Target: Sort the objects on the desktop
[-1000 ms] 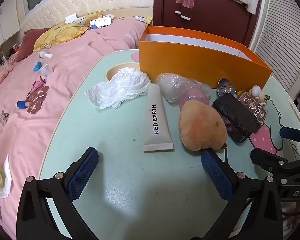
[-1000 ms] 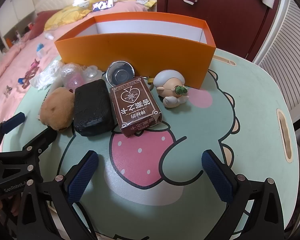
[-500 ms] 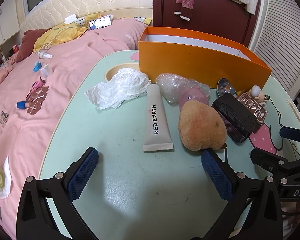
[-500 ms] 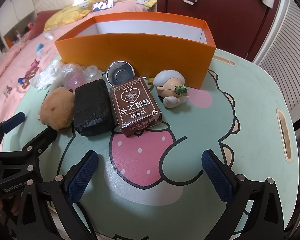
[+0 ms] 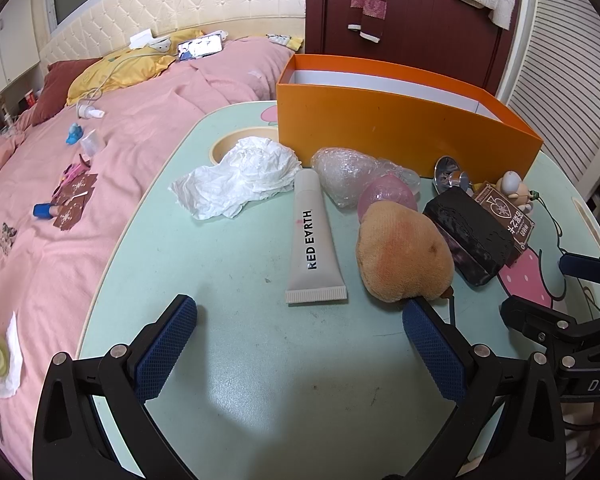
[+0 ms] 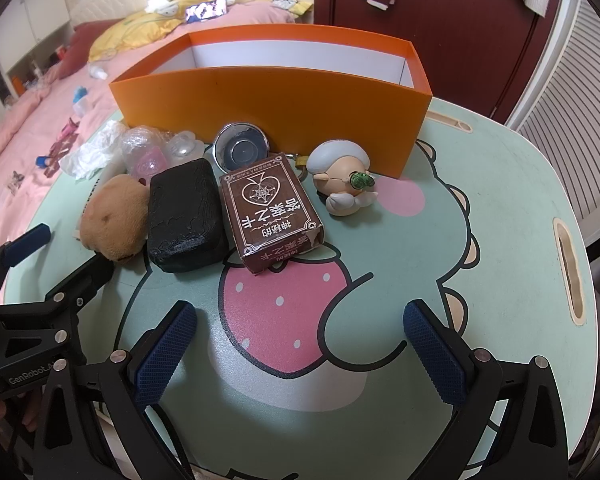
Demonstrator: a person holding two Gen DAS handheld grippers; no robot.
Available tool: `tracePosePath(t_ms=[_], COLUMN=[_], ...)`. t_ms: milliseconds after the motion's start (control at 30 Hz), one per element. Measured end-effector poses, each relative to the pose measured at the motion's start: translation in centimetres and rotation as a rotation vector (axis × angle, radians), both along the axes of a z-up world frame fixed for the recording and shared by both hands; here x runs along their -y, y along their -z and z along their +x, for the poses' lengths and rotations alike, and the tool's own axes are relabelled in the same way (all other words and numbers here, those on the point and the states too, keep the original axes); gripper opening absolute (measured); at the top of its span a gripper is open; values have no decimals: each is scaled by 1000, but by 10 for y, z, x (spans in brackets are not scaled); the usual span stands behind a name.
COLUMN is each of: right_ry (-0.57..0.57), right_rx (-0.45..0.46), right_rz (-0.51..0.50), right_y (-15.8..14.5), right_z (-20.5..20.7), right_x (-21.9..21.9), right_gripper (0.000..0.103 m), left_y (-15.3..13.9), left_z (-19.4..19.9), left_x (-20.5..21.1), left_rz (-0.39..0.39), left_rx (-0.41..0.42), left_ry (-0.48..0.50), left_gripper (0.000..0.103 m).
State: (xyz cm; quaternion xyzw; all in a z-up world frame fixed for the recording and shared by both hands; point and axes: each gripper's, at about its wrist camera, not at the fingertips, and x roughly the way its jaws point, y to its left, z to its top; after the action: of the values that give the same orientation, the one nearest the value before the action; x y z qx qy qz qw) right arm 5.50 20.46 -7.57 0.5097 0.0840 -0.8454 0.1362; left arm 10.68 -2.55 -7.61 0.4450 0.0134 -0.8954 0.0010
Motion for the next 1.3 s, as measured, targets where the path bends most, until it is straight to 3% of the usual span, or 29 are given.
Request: tracePosePath(t_ms=[267, 367, 533, 733, 933, 1033, 1100, 1200, 1233, 1300], right_ry=[-7, -11, -13, -18, -24, -25, -29, -30, -30, -30], right_rx=[-2, -3, -8, -16, -27, -30, -33, -38, -39, -44], right_rz=[-2, -4, -9, -13, -17, -18, -19, -20, -21, -22], right_y=[0, -1, -1, -1, 0, 0, 0, 0, 1, 1], right_z=[0, 0, -1, -2, -4, -6, -7, -9, -10, -11], right_x=[-1, -1, -4, -5, -7, -8, -8, -9, -9, -9], right_gripper=[103, 103, 103, 103, 103, 103, 103, 103, 103, 103], left_y=[-1, -4, -26, -57, -39, -26, -19, -10, -9, -9], left_z=[0, -2, 3, -37, -88, -102, -107, -110, -108, -106], left_x=[1, -1, 16, 55, 79, 82, 81, 73, 69, 64], left_rz=[2, 7, 149, 190, 255, 309, 347, 312, 285, 264], left_rx=[3, 60, 17, -47, -2, 21, 43, 67, 57, 44], left_ry=[21, 102, 153, 47, -12, -17, -6, 16, 34, 62], left_gripper=[103, 103, 99, 99, 99, 84, 83, 70, 63, 38])
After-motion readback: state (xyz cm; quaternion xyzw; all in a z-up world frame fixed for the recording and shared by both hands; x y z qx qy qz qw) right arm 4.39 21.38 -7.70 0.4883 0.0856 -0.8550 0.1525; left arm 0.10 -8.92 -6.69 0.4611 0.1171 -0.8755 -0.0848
